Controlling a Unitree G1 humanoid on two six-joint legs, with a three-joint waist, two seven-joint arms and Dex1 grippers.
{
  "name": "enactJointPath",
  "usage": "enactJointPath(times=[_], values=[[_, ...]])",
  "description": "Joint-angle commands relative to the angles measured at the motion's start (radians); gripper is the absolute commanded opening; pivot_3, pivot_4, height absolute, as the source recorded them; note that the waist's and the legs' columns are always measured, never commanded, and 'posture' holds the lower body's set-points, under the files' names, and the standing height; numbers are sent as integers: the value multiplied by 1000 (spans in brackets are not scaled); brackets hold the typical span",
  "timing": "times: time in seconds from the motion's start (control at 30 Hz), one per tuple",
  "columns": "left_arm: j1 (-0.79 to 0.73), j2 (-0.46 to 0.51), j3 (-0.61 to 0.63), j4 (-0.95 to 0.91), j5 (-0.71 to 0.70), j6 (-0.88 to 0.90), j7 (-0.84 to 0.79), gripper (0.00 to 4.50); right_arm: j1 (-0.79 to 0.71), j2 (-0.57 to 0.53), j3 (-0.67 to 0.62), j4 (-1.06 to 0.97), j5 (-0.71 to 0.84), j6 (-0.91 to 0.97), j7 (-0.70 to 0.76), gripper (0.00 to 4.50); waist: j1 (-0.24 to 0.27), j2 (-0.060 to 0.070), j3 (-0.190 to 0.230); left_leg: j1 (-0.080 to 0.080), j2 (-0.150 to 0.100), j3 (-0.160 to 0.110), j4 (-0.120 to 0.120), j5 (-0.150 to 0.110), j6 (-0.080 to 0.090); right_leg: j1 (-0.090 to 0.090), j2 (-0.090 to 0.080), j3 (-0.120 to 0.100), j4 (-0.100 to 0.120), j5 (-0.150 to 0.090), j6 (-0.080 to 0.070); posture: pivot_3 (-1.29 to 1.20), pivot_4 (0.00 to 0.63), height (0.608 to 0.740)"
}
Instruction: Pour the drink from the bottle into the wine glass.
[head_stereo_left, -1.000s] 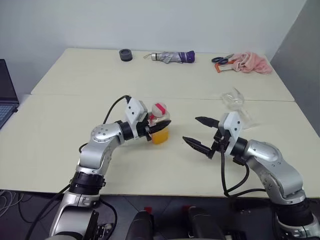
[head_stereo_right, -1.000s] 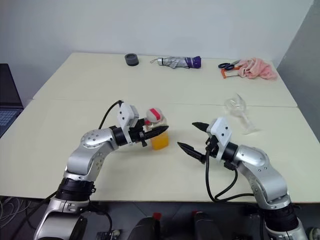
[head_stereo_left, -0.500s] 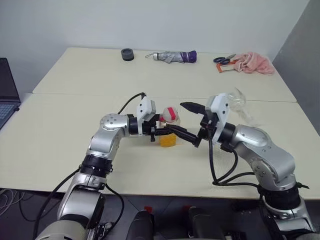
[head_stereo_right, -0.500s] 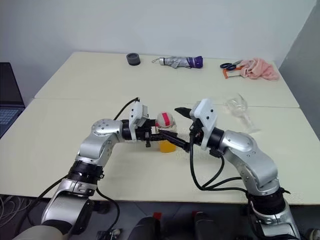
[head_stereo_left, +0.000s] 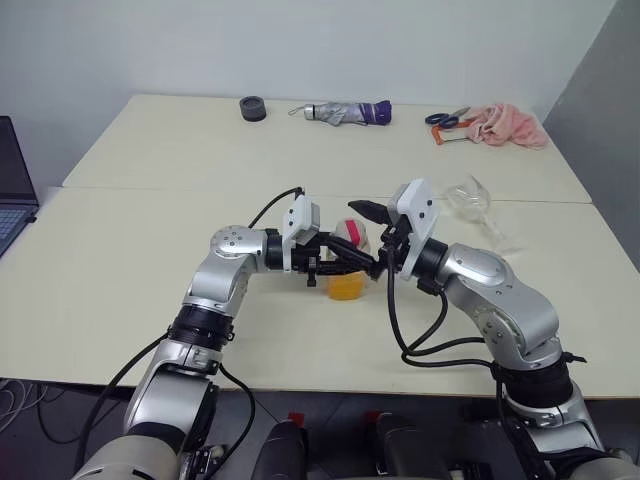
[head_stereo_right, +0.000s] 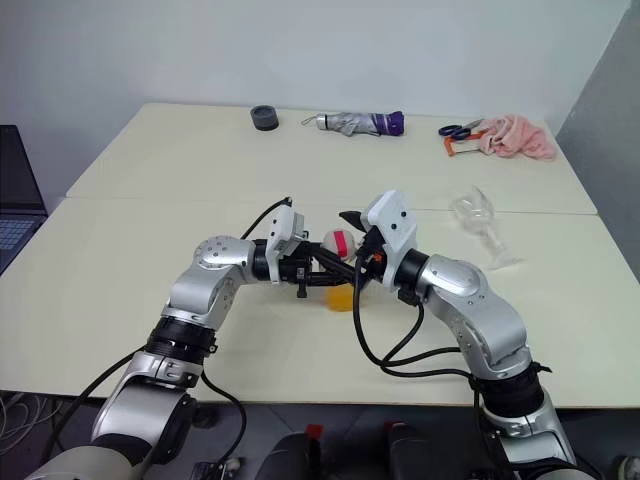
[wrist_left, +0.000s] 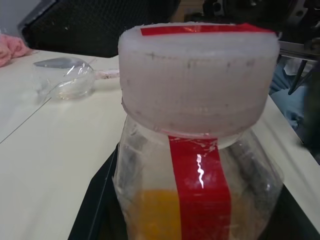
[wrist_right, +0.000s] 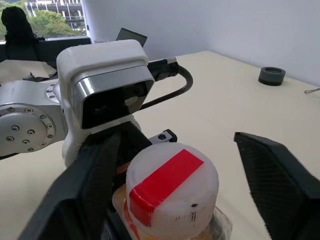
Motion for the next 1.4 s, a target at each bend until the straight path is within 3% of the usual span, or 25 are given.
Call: enactJointPath(times=[0.03, 0.1, 0.27, 0.4, 0.57, 0.6, 0.7, 0.8, 0.87, 1.07, 1.23, 1.4], values=[[-34, 4, 23, -23, -27, 4, -7, 1797, -9, -2, -14, -22, 20, -18, 27, 2461, 0, 0, 0, 0, 0, 0, 0, 0, 0, 0, 0, 0, 0, 0, 0, 0, 150, 740], [-36, 7, 25, -24, -30, 11, -12, 1797, -6, -3, -13, -22, 44, -33, 68, 1914, 0, 0, 0, 0, 0, 0, 0, 0, 0, 0, 0, 0, 0, 0, 0, 0, 150, 740], [-52, 10, 33, -29, -43, 34, -30, 1796, -38, -64, 33, 38, 79, -150, 325, 1924, 0, 0, 0, 0, 0, 0, 0, 0, 0, 0, 0, 0, 0, 0, 0, 0, 150, 740], [-67, 26, 19, -46, -42, 38, -82, 1795, -148, -148, 102, 217, 41, -253, 601, 1924, -2, 1, 0, 0, 0, 0, 0, 0, 0, 0, 1, 0, 0, 0, 0, 0, 150, 740], [-94, 32, 13, -45, -40, 54, -99, 1795, -242, -148, 46, 382, 90, -216, 688, 1923, -3, 1, 1, 0, 2, 0, 0, 0, 0, 0, 3, -1, 0, 0, 0, 0, 150, 740], [-98, 28, 18, -42, -41, 54, -91, 1795, -241, -146, 25, 390, 92, -209, 665, 1923, -2, 1, 1, 0, 2, 0, 0, 0, 0, 0, 3, -1, 0, 0, 0, 0, 150, 740], [-98, 18, 33, -33, -34, 48, -50, 1793, -185, -154, -52, 306, 121, -184, 579, 2919, 1, 1, 1, 0, 2, -1, 0, 0, 0, 0, 1, -1, 0, 0, 0, 0, 150, 740], [-91, 7, 51, -15, -31, 48, 7, 1791, -49, -132, -162, 51, 199, -91, 378, 3956, 6, 1, 1, -2, 3, -3, 0, 0, 0, -1, -2, -2, 0, 0, 0, 0, 150, 740], [-88, 7, 49, -7, -24, 36, 17, 1789, 46, -110, -180, -100, 246, -18, 261, 3968, 5, 1, 1, -3, 2, -4, 1, 0, 0, -1, -3, -1, 0, 0, 0, 0, 150, 740], [-110, -12, 43, 43, -5, 3, 29, 1788, 155, 25, -53, -238, 8, 17, -117, 3968, -6, 1, 1, -1, 0, -2, 1, 0, 0, -1, 0, 0, 1, 0, 0, 0, 150, 740], [-129, -22, 30, 87, 12, -33, 11, 1787, 115, 98, 3, -230, -129, 11, -277, 3968, -5, 1, 1, 0, 1, -2, 1, 1, -1, -1, 4, 0, 1, 0, 0, 0, 150, 740], [-144, -30, 29, 121, 29, -62, 4, 1787, 105, 121, 15, -255, -115, 51, -287, 3968, -3, 1, 1, -1, 1, -2, 0, 1, -1, -1, 3, 0, 0, 0, 0, 0, 150, 740]])
